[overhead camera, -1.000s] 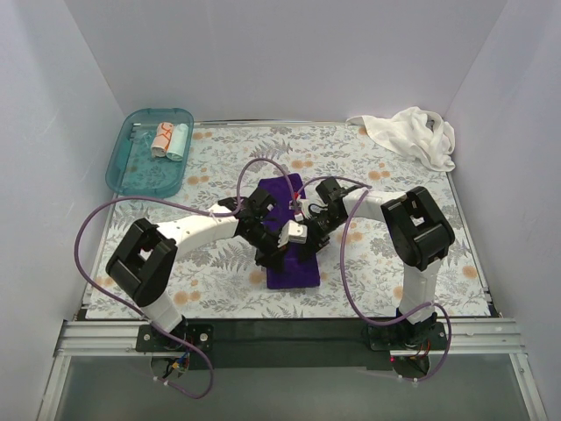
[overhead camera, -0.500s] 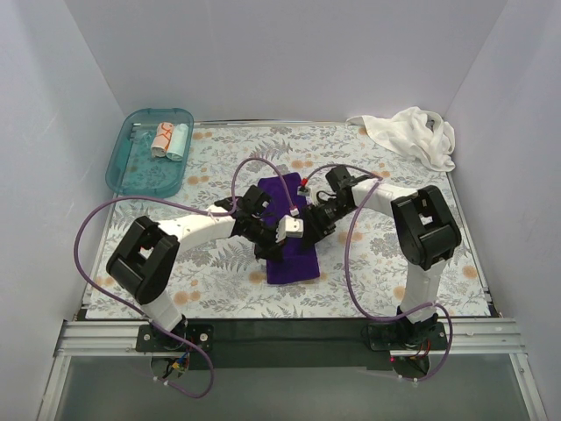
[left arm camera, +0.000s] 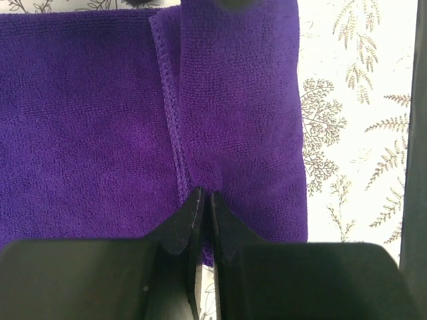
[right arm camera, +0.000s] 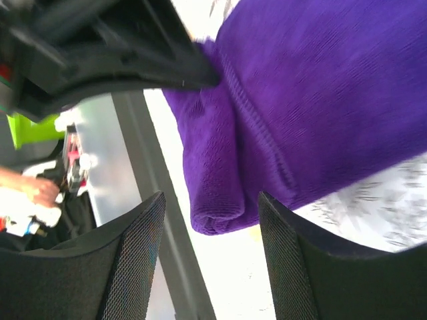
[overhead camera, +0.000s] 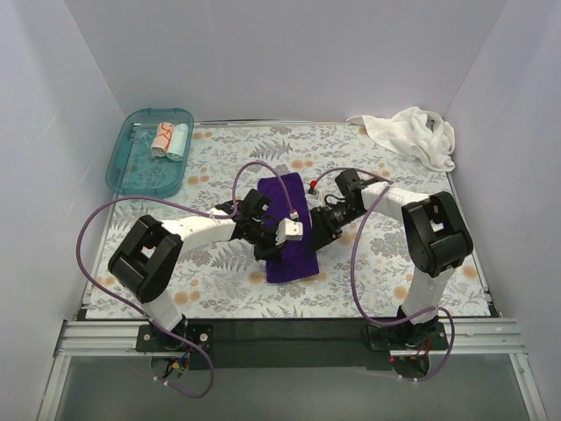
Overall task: Roll the towels
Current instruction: Roll the towel
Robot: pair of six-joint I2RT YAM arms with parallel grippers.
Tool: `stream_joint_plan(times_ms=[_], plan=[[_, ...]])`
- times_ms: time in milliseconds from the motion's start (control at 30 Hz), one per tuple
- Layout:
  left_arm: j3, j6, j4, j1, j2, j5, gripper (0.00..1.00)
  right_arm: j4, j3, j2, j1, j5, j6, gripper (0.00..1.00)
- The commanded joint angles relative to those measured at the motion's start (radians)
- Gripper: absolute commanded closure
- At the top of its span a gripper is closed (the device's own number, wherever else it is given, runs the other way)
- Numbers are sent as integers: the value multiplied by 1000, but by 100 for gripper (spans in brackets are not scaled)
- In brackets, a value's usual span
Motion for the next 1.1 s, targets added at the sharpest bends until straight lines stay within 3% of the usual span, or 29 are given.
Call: stream_joint_plan(times_ms=[0, 133, 167, 233, 333, 500, 667, 733, 867, 1067], plan=[[-10, 33, 20, 0, 14, -65, 96, -26, -31, 13, 34, -30, -37, 46], [-16, 33, 20, 0, 11, -60, 96, -19, -35, 76, 54, 37, -45, 62], [-18, 33, 22, 0, 8, -62, 96, -9, -35, 89, 54, 69, -40, 71], [-29, 34, 23, 0, -10, -83, 96, 6, -31, 134, 54, 123, -33, 80], [-64, 34, 34, 0, -50, -138, 89, 9, -25, 178, 54, 160, -20, 83], [-163, 85, 58, 1, -211, -211, 67, 20, -31, 189, 59, 169, -20, 83], [-214, 109, 63, 3, -380, -237, 52, 18, -24, 191, 63, 172, -16, 83], [-211, 113, 69, -41, -438, -247, 40, 17, -25, 194, 62, 171, -14, 83], [-231, 123, 119, -262, -460, -443, 39, 18, -24, 208, 66, 166, -3, 83], [-288, 198, 280, -382, -396, -622, 39, 20, -21, 225, 69, 168, 7, 85]])
